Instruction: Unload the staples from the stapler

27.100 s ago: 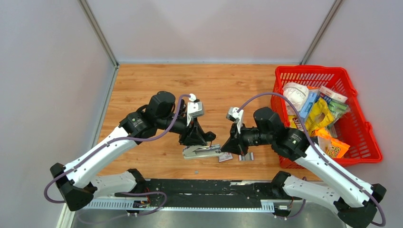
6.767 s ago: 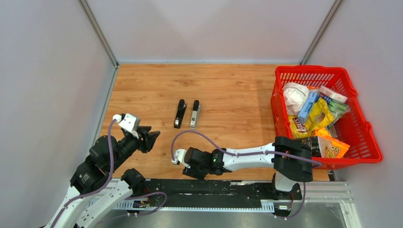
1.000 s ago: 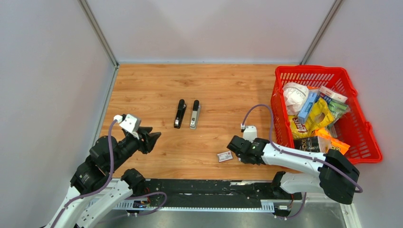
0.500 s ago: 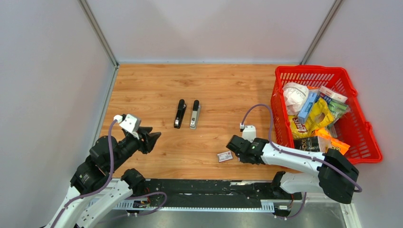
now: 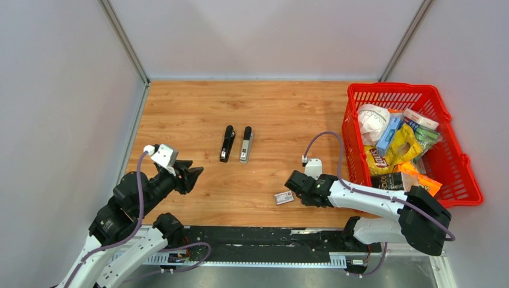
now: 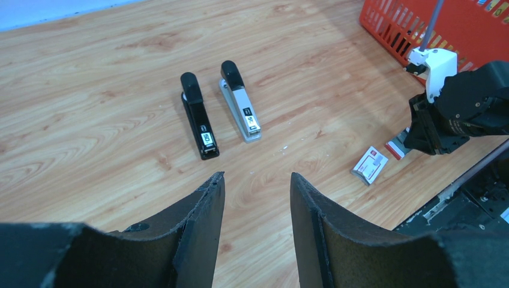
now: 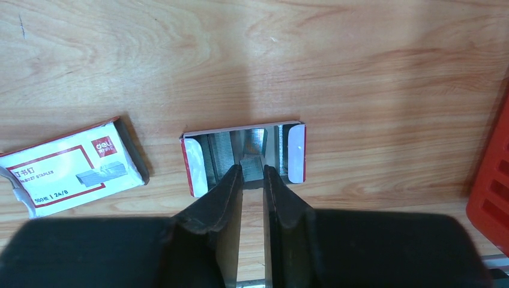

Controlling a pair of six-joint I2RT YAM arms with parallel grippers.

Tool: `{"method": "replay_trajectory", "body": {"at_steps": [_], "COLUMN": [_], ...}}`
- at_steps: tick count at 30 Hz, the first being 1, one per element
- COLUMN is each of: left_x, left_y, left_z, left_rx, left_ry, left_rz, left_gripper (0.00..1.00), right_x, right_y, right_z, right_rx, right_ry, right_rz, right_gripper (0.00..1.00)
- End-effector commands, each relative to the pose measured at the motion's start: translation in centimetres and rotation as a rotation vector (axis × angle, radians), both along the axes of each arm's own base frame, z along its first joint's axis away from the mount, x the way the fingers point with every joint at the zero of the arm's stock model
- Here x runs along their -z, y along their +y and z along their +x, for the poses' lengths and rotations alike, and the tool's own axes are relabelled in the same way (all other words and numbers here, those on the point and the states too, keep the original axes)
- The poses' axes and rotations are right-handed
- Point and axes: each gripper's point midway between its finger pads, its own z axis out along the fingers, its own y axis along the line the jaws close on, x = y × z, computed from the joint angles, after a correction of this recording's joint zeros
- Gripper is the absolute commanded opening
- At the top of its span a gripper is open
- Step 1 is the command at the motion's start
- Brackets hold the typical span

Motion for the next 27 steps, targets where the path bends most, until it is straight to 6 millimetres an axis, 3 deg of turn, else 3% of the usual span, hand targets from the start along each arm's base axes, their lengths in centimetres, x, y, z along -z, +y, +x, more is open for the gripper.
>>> {"method": "replay_trajectory", "body": {"at_steps": [1, 5, 15, 22, 27], "left_x": [-0.5, -0.6, -0.6, -0.5, -0.1], "left_y": [-0.1, -0.1, -0.1, -0.3, -0.8], "left_z": [0.1, 0.1, 0.1, 0.1, 0.1], "left_rx": [0.006, 0.006, 0.008, 0.015, 0.03], "left_ry": [-0.027, -0.028, -0.027, -0.021, 0.002], "left_rz": [-0.004, -0.006, -0.006, -0.005, -0.002], "left_gripper": [0.52, 0.52, 0.52, 0.52, 0.52], "right_x": [-0.4, -0.5, -1.4, -3.1, -3.3], "right_y": [0.5, 0.3, 0.0, -1.5, -2.6], "right_z": [0.7, 0.7, 1.0, 1.5, 1.8], "right_rx": [0.025, 0.03, 0.042, 0.084, 0.146], "right_ry": [-0.035, -0.039, -0.063, -0.122, -0.121], "right_rz": [0.031, 0.027, 0.024, -0.01, -0.021], "right_gripper": [0.2, 0.26, 0.28, 0.35, 0.38]}}
